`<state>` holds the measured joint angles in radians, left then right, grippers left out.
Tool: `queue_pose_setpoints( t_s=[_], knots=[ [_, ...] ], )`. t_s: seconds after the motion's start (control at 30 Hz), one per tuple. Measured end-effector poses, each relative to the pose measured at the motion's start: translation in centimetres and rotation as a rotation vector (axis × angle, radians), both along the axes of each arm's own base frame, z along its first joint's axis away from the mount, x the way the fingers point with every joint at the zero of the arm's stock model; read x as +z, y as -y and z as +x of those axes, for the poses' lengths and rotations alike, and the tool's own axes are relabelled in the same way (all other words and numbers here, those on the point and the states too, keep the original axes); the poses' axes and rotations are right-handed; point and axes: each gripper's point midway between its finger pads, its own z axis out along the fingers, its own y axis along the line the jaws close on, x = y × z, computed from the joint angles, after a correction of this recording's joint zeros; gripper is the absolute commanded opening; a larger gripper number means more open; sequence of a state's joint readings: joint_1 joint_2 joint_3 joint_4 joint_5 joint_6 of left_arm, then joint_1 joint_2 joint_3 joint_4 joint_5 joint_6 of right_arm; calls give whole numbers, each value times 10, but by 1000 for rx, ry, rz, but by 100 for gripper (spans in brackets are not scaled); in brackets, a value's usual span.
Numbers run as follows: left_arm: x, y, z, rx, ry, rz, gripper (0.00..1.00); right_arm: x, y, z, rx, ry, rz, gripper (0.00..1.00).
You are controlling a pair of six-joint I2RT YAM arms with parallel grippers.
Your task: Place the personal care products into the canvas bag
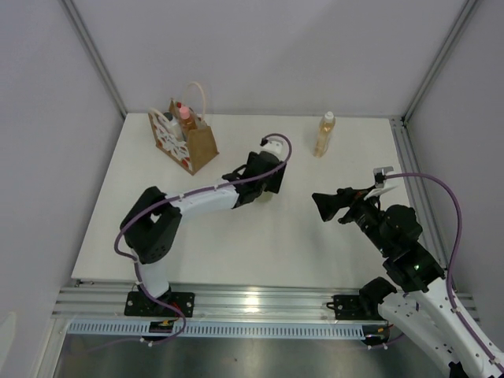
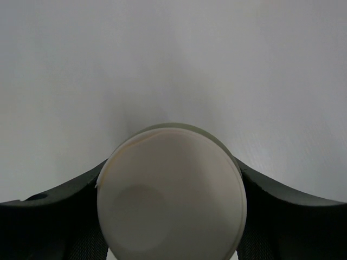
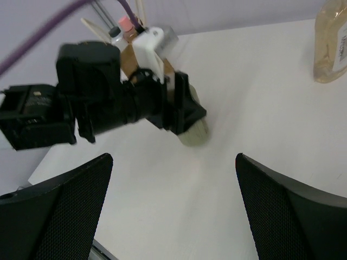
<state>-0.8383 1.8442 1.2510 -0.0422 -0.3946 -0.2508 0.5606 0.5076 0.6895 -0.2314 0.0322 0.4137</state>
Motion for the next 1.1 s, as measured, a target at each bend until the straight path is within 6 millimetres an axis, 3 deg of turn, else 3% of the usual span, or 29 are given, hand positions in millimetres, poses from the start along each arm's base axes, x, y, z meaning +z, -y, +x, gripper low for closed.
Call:
queue_pose_setpoints(
  t_s=[0.43,0.83,0.97,1.1],
  knots=[
    [147,-147,95,329,225,-56,0,-2,-7,-3,38,-12,12,100],
    [211,-258,150,547,327,-85,0,4,-9,-10,67,2,29,99],
    [214,-280,159,593,339,-83,0,6,-9,-12,75,9,37,99],
    [199,-287,169,603,318,-58,0,11,-7,-16,75,26,46,99]
  ],
)
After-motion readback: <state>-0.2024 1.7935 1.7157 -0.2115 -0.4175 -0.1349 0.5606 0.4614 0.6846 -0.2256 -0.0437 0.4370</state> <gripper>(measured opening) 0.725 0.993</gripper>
